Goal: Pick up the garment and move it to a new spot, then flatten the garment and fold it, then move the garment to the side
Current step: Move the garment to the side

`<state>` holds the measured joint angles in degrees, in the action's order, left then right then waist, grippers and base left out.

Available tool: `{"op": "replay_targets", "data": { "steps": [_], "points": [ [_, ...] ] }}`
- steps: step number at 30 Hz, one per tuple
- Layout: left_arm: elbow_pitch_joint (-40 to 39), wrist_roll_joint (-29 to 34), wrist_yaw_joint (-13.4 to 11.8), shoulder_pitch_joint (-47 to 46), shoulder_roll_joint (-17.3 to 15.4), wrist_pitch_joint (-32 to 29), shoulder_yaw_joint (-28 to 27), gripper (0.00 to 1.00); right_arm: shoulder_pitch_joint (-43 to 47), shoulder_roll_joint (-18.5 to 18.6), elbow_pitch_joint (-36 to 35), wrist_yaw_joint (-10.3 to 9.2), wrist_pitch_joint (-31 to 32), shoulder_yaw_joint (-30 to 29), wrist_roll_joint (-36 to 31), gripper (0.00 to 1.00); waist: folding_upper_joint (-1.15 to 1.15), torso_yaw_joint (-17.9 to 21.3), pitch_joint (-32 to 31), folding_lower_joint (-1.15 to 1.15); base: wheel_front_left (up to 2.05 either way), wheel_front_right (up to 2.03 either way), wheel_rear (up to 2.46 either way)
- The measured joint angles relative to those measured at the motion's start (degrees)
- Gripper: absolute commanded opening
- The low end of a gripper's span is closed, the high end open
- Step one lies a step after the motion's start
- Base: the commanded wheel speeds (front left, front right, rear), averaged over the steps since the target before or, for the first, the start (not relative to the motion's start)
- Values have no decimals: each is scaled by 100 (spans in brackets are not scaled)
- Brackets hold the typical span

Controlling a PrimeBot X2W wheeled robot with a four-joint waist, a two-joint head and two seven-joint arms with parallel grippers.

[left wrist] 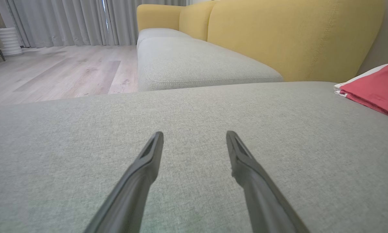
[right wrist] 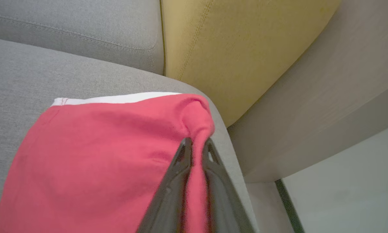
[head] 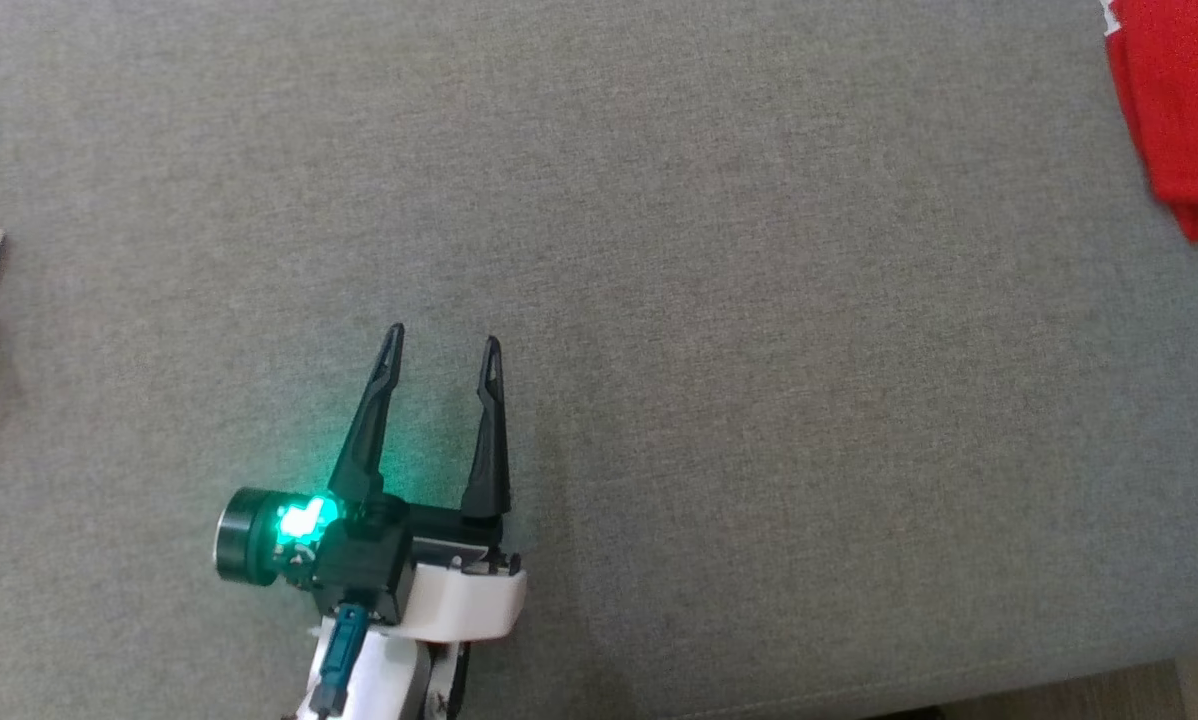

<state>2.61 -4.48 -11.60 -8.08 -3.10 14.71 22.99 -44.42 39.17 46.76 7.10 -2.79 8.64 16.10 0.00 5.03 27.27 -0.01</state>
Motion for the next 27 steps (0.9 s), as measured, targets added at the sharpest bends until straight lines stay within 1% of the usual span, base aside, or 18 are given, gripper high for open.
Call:
{"op": "replay_targets", "data": {
  "steps": [3,5,7,10,13,15,18,21,25,27],
  "points": [
    [19,-47,-3,-5,0,0,63,100,-13,-40,38,0,-319,-275,-686,100,0,-36,-75,1,0,0,0],
    [33,-63,-11,-5,1,0,89,100,-32,-165,48,0,-536,-530,-1065,100,0,-59,-150,1,0,0,0],
    [46,-104,-54,-4,1,0,94,100,-23,-425,7,0,-795,-815,-1427,100,0,-83,-257,1,0,0,0],
    [79,-129,-60,23,4,1,93,100,149,-1009,-209,0,-1003,-988,-1600,100,0,-117,-476,1,0,0,0],
    [98,-220,-103,157,4,0,80,100,648,-1652,-474,0,-1105,-806,-1492,100,0,-148,-770,1,0,0,0],
    [113,-267,-131,313,4,0,51,100,1063,-1974,-638,0,-1137,-645,-1271,100,0,-167,-988,2,0,0,0],
    [153,-311,-154,569,5,0,-11,100,1636,-2320,-965,0,-1144,-470,-865,100,0,-198,-1340,2,0,0,0],
    [189,-404,-159,776,3,0,-99,100,2167,-2661,-1408,0,-1159,-296,-597,100,0,-237,-1700,2,0,0,0],
    [222,-581,-159,1083,4,0,-210,100,3023,-3153,-1940,0,-1159,-219,-401,100,0,-308,-2194,2,0,0,0],
    [211,-623,-187,1229,2,0,-292,100,3485,-3318,-2192,0,-1159,-203,-400,100,0,-351,-2428,3,0,0,0]
  ]
}}
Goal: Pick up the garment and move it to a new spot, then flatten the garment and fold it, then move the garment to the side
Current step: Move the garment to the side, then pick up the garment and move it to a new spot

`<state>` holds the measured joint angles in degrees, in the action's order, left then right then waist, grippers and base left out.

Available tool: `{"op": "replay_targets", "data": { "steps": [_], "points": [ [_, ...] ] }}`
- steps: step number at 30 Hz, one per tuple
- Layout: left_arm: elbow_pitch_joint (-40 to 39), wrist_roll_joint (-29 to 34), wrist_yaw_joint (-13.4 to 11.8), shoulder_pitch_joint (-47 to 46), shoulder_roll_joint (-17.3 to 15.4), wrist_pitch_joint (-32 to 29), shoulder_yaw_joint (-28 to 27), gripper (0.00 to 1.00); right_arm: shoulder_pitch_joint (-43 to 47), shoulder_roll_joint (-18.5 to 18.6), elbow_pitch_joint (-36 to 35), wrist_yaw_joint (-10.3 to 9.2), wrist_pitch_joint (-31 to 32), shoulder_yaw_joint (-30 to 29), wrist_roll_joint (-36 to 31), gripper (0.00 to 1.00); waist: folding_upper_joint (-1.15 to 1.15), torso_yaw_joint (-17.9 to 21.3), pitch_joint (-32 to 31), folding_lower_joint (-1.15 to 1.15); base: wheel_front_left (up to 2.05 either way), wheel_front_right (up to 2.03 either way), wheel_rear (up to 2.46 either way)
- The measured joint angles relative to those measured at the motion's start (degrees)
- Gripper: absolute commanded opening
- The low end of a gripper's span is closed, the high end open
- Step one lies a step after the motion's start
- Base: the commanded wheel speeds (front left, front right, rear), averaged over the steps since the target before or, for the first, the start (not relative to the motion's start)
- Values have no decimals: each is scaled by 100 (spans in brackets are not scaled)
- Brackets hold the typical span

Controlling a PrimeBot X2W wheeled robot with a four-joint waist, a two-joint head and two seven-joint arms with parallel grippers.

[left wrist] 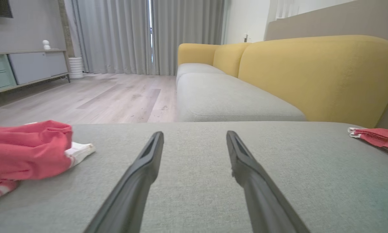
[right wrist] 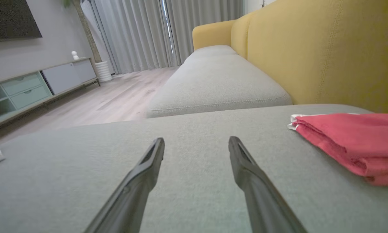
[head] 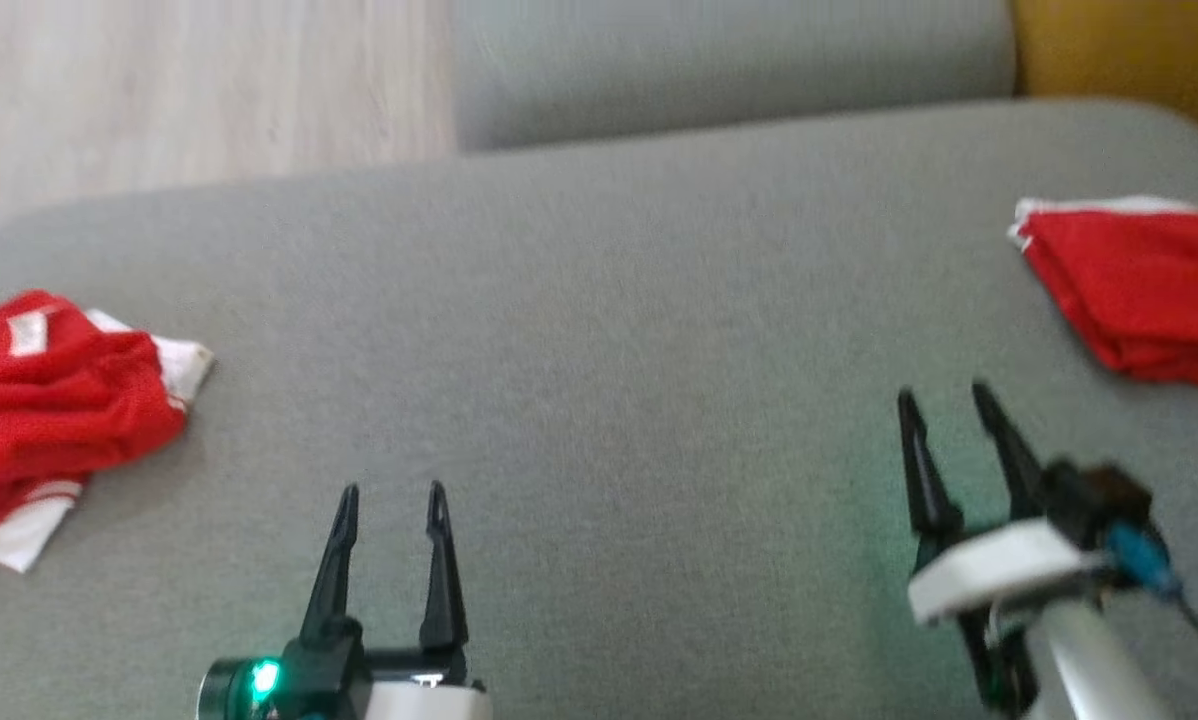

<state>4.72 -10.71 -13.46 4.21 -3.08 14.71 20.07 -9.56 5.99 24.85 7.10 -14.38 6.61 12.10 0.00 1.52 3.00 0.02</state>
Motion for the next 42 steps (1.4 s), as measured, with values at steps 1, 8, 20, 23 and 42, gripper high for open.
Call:
{"op": "replay_targets", "data": {
  "steps": [1,8,20,23,42],
  "points": [
    [-16,-1,-16,64,-1,0,-27,100,214,-55,-167,0,0,-14,0,100,0,-23,-103,0,0,0,0],
    [-215,73,-9,348,0,0,-245,100,1094,-198,-1201,0,0,-201,-53,100,0,-187,-615,0,0,0,0],
    [-411,424,105,1066,-12,0,-597,100,2054,-341,-1350,0,0,-510,-258,100,0,-355,-1042,-1,0,0,0],
    [-398,423,169,1066,-13,0,-672,100,2065,-342,-1325,0,0,-514,-258,100,0,-377,-1066,-1,0,0,0],
    [-192,479,293,1066,-14,0,-699,100,2075,-344,-1291,0,0,-396,-214,100,0,-388,-1018,-2,0,0,0]
  ]
}}
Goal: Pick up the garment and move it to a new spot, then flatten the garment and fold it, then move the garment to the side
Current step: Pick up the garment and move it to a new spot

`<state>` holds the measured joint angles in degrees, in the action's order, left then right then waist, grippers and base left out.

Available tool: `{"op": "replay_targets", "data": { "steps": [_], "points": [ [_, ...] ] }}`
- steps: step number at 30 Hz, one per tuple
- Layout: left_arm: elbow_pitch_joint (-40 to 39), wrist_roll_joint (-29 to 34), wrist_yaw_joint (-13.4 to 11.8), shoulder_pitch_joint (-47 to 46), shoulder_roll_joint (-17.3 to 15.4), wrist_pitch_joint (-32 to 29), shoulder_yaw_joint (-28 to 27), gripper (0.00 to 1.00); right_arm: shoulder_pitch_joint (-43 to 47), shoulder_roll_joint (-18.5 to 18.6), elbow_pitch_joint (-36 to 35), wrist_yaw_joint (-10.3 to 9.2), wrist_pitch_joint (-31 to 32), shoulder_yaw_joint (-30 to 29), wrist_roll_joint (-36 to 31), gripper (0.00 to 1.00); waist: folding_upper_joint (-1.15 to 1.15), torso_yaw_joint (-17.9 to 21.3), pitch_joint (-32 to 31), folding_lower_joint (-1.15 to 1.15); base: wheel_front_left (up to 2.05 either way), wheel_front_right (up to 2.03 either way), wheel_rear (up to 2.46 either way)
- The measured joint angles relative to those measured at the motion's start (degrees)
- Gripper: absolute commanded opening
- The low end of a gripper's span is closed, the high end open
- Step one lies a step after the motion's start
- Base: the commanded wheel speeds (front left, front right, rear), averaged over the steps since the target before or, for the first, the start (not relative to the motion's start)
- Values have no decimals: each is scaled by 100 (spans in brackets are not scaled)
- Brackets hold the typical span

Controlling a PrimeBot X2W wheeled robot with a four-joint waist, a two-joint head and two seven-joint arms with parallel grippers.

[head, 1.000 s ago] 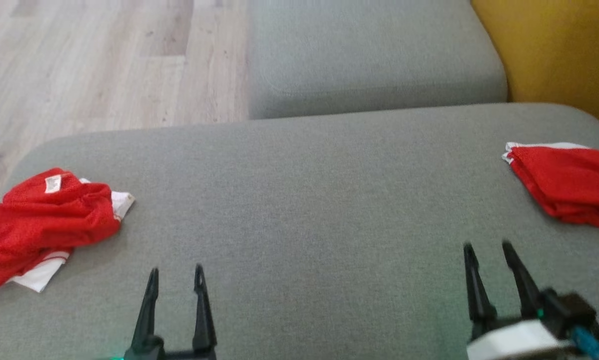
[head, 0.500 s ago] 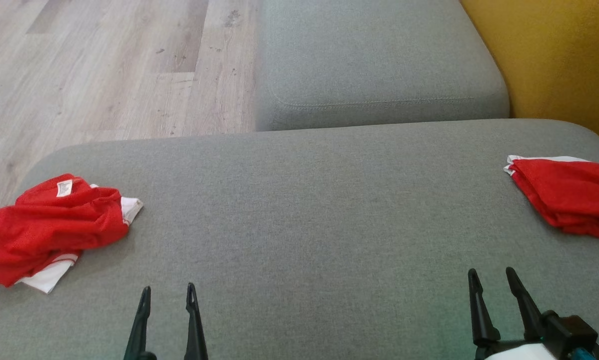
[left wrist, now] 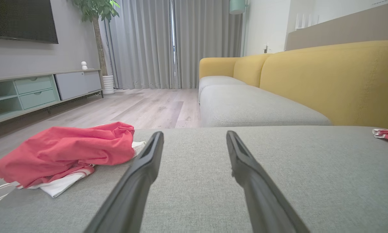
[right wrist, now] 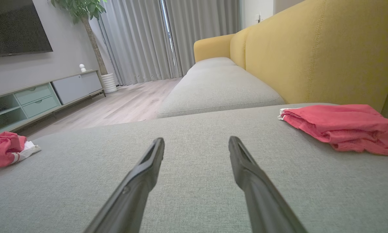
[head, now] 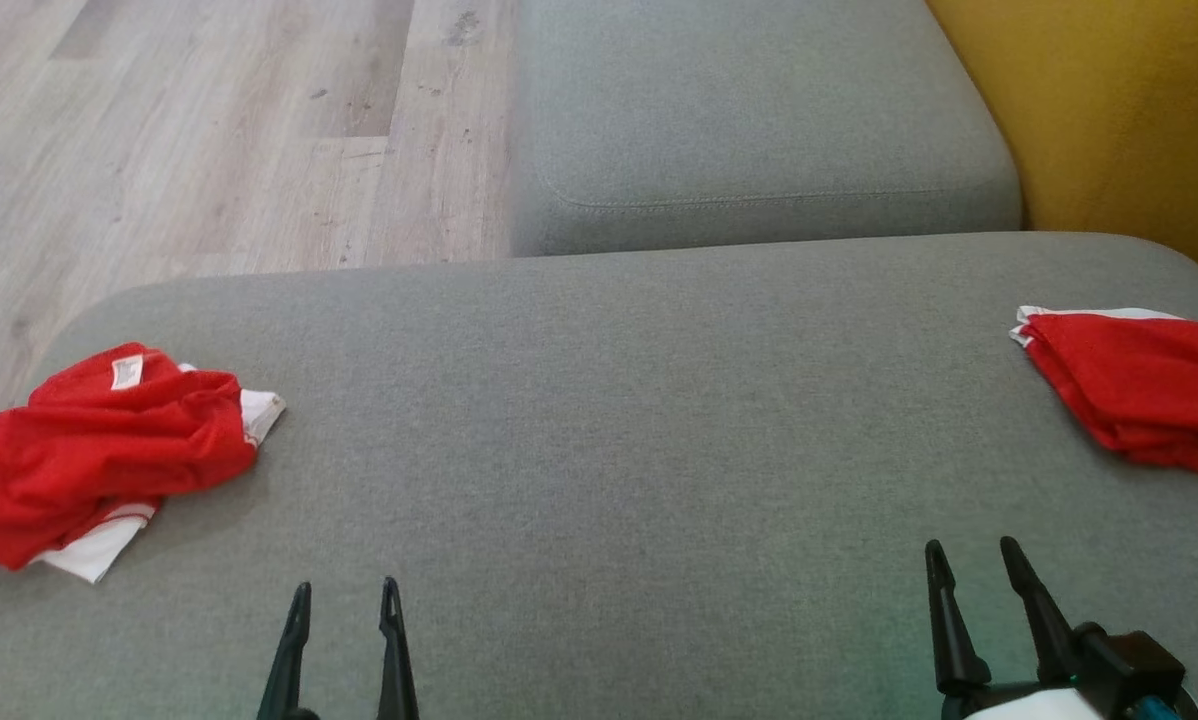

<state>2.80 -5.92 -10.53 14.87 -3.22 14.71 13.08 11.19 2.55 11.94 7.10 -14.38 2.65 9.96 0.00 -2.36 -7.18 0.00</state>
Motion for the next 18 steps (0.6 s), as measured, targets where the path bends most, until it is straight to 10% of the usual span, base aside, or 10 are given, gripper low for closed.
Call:
{"op": "replay_targets", "data": {
  "steps": [18],
  "points": [
    [71,194,54,-37,-1,0,-193,100,47,-4,87,0,0,784,71,100,0,-1303,154,0,0,0,0]
  ]
}}
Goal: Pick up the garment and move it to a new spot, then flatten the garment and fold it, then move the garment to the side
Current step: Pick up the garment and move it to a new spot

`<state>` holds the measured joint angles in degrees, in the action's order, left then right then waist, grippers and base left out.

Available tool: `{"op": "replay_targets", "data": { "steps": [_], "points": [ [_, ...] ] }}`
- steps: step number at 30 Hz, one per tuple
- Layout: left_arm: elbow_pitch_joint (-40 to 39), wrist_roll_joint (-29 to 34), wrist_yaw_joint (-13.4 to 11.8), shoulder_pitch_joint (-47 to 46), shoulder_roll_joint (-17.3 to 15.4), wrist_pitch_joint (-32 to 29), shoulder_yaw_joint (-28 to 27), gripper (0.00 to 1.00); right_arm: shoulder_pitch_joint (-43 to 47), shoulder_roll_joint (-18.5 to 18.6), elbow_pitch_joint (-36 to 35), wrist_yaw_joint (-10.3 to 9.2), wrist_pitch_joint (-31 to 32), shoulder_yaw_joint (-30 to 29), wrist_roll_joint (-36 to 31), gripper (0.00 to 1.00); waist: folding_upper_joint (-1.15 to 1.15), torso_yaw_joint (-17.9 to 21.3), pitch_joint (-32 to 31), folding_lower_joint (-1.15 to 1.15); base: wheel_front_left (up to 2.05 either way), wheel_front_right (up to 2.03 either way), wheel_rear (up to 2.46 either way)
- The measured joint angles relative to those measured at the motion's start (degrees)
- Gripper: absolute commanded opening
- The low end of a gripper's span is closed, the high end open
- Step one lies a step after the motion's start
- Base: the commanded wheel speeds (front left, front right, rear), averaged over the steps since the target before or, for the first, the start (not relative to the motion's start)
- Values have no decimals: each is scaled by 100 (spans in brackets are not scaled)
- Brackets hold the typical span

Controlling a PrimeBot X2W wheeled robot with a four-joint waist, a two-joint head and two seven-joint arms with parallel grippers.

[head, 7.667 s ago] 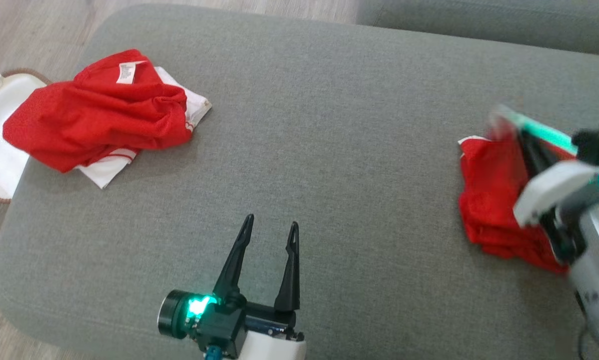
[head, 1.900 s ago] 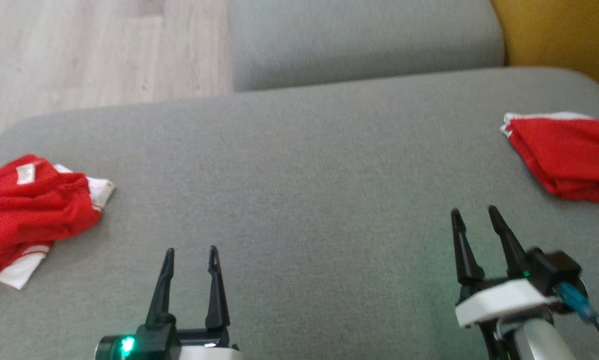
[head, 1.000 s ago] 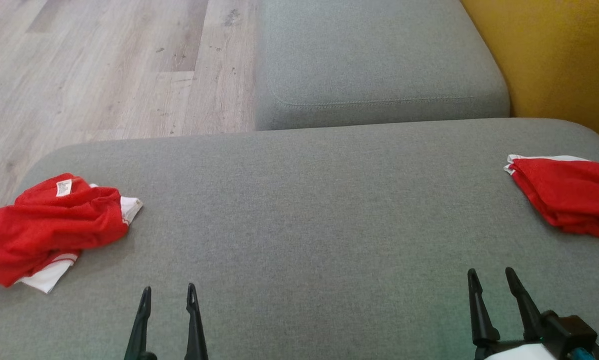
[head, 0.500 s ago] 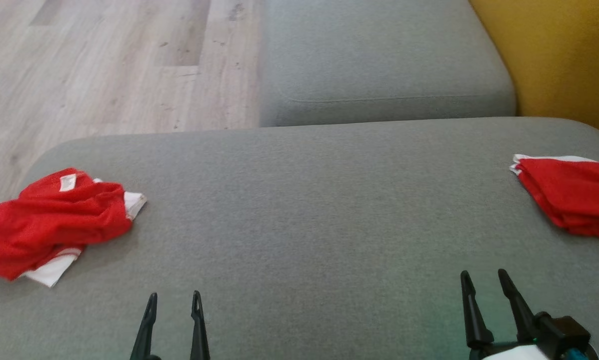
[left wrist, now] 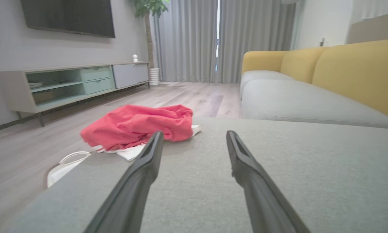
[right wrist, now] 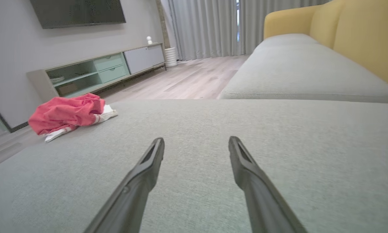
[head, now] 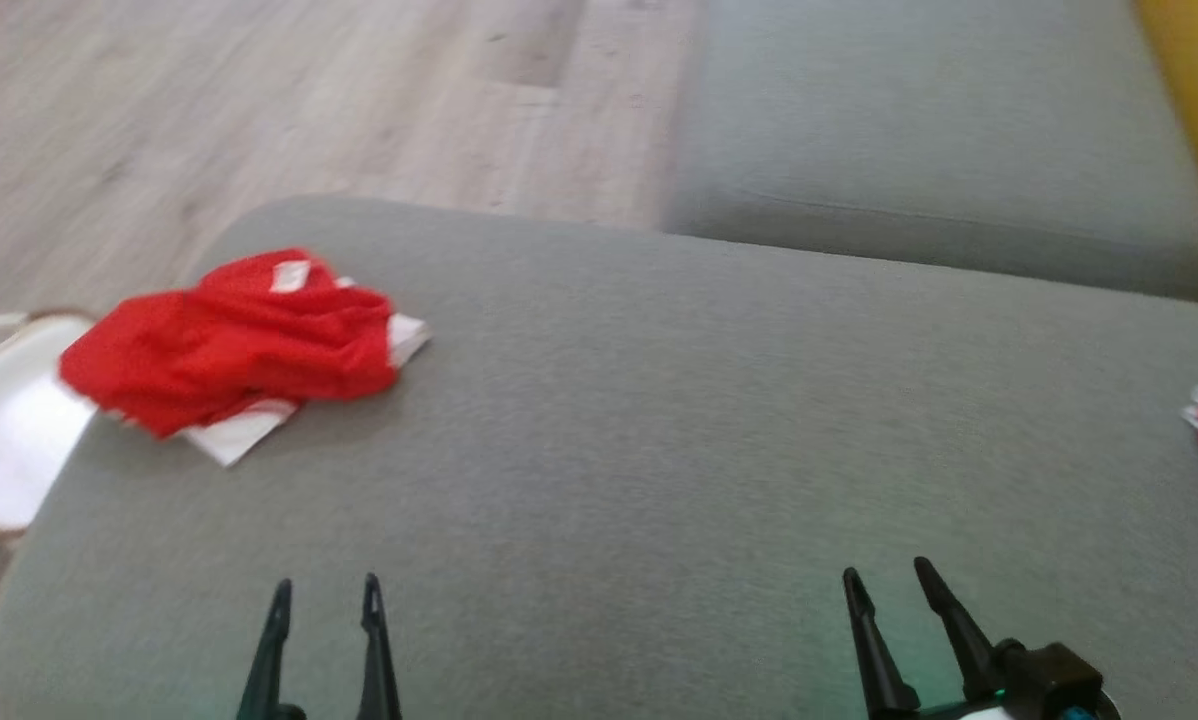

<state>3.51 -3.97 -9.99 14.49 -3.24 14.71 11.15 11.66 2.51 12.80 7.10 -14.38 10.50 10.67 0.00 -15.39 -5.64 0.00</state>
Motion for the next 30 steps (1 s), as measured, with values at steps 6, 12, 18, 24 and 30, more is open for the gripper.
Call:
{"op": "replay_targets", "data": {
  "steps": [6,12,18,24,30],
  "points": [
    [-37,13,43,3,-1,0,-70,100,-50,0,34,0,0,46,19,100,0,-495,52,0,0,0,0],
    [-87,43,52,7,-1,0,-140,100,-57,0,69,0,0,44,18,100,0,-944,87,0,0,0,0],
    [-175,43,57,15,-8,-1,-277,100,-83,0,81,0,0,78,-19,100,0,-1001,172,0,0,0,0],
    [-463,48,297,-910,-131,0,-502,100,-125,248,-92,0,0,52,-143,100,0,-987,582,0,0,0,0],
    [27,19,641,-3247,-493,-4,-773,100,-698,1038,-364,0,0,76,-179,100,0,-917,1396,-1,0,0,0]
  ]
}}
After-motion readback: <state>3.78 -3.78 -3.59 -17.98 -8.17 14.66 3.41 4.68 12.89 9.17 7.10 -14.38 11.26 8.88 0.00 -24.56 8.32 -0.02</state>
